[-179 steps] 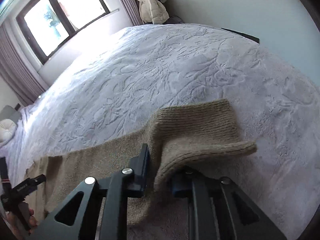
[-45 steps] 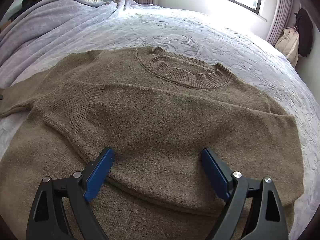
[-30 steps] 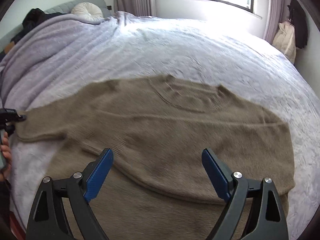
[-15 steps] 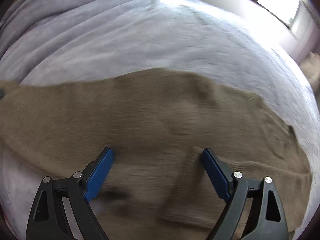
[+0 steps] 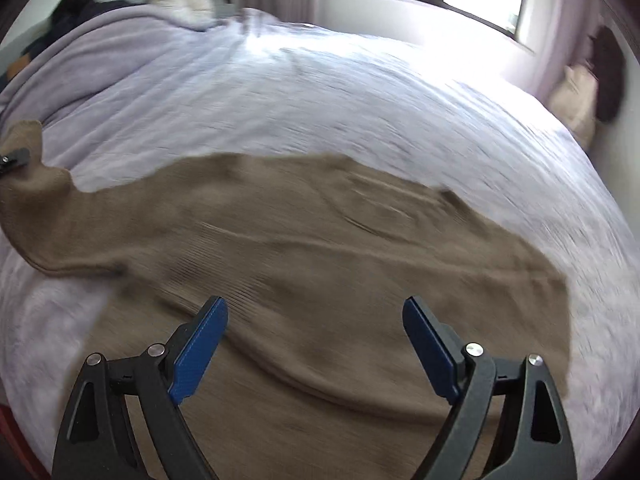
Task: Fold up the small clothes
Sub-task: 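Grasp the sleeve cuff with the left tool and fold it across the body, then open the left tool to release the sleeve and withdraw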
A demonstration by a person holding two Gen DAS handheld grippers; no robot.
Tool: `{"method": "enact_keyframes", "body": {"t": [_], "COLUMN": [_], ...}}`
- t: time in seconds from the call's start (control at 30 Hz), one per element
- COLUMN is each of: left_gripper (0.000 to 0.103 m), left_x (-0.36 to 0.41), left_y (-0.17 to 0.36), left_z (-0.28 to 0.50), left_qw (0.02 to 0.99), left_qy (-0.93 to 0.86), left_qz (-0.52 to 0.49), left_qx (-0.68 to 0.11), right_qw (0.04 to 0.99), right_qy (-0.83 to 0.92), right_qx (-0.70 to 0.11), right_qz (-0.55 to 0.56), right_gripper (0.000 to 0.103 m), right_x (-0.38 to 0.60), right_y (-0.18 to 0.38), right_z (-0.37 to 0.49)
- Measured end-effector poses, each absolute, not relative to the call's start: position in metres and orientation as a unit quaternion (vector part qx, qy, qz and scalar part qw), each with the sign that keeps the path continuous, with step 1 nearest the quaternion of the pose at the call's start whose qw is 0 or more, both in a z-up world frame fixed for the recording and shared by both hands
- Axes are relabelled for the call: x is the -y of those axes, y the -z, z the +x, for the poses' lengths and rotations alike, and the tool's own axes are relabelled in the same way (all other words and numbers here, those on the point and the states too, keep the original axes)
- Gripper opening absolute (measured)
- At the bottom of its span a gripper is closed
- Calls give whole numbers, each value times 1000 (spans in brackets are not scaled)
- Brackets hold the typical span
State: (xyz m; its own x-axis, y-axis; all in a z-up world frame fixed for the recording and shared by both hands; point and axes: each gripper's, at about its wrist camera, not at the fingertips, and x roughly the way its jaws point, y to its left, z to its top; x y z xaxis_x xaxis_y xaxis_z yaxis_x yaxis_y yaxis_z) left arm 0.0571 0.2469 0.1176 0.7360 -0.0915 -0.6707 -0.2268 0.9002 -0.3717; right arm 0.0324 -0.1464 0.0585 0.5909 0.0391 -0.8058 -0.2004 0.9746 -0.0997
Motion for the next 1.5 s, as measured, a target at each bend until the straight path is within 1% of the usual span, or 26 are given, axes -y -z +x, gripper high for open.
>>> {"method": "enact_keyframes", "body": {"t": [0.13,0.27,0.33,0.43,0.6,0.67,0.83,0.9,0.93,0.97,1.0,1.03,1.07,1.1,1.23,1.33,1.43,1.5], "left_gripper": [10,10,10,10,10,10,10,11,21,44,56,71,73,73,73,73,73,73], "left_x": [-153,-59,-9,59,128,135,161,172,176,177,176,174,170,167,155,125,79,49], "left_y": [-130,-137,-133,-110,-64,-54,-63,-59,-53,-49,-47,-50,-56,-63,-86,-101,-103,-90], "left_z": [81,90,97,99,110,112,110,113,115,118,118,117,114,111,104,97,99,107], "left_qw": [905,904,900,883,860,854,857,844,835,828,828,838,850,858,853,865,874,873], "left_qy": [19,71,93,116,119,119,133,147,150,150,149,138,127,129,173,167,136,87], "left_qz": [-175,-130,-106,-80,-40,-36,-2,9,16,21,23,22,17,5,-14,-34,-76,-91], "left_qx": [-387,-402,-413,-447,-495,-506,-498,-515,-529,-539,-540,-527,-511,-497,-492,-471,-460,-471], "right_qw": [891,897,899,899,896,895,895,895,896,896,897,898,898,899,900,904,907,904], "right_qy": [-24,-12,-9,-5,-10,-14,-19,-22,-23,-24,-24,-23,-23,-22,-21,-29,-33,-36], "right_qx": [-450,-441,-437,-437,-441,-443,-439,-436,-434,-433,-432,-432,-431,-431,-428,-415,-399,-404], "right_qz": [-55,-9,4,16,39,45,81,91,94,94,91,86,82,79,78,99,130,133], "right_gripper": [91,91,91,91,91,91,91,91,91,91,91,91,91,91,92,92,92,92], "right_x": [219,269,289,310,340,349,368,372,373,373,372,371,370,370,369,375,382,378], "right_y": [-57,-59,-60,-56,-46,-42,-32,-30,-29,-28,-27,-25,-24,-22,-21,-33,-47,-52], "right_z": [17,4,1,-3,-8,-10,-12,-13,-14,-15,-15,-15,-15,-14,-17,-24,-25,-16]}}
